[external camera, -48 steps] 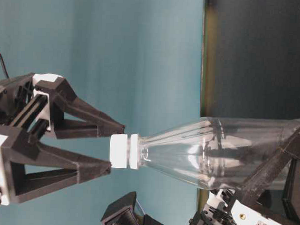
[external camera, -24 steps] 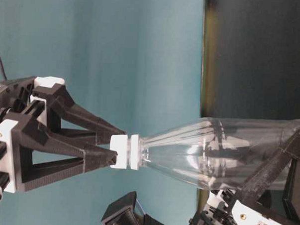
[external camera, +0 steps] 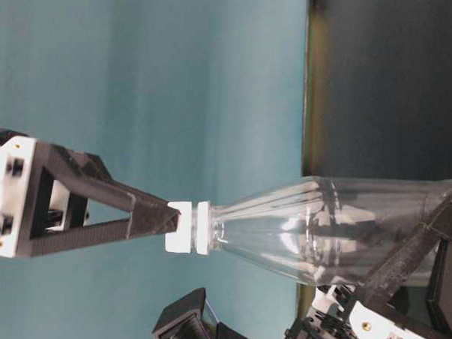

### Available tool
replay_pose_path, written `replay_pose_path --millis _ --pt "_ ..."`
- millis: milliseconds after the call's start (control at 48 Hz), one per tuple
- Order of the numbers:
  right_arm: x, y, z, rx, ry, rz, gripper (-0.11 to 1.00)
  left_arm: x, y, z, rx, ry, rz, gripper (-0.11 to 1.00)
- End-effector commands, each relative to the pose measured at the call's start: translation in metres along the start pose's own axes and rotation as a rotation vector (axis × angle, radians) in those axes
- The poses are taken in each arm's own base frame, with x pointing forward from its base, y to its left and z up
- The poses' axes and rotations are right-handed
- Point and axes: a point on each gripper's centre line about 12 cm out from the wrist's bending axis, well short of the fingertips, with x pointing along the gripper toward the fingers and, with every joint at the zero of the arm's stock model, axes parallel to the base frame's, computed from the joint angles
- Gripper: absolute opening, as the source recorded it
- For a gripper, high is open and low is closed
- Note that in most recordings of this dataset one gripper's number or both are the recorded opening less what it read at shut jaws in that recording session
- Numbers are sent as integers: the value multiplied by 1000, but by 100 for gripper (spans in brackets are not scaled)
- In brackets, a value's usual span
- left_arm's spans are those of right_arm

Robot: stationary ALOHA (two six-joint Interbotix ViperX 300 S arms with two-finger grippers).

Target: Open the bottle cap by holding the bottle with the left arm and twisting the cap with the right arm.

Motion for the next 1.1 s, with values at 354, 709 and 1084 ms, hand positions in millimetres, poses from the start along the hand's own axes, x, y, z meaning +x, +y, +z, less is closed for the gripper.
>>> replay_pose_path --millis 354,709,1084 --pt "0 -2 -2 -489 13 -53 36 -2 -3 -9 -7 39 -3 84" --pt "4 -1 -9 -931 43 -42 36 -2 -5 -9 -1 38 -6 84" --pt "2 -7 -9 -946 47 -49 36 -2 -5 -9 -1 40 -7 84"
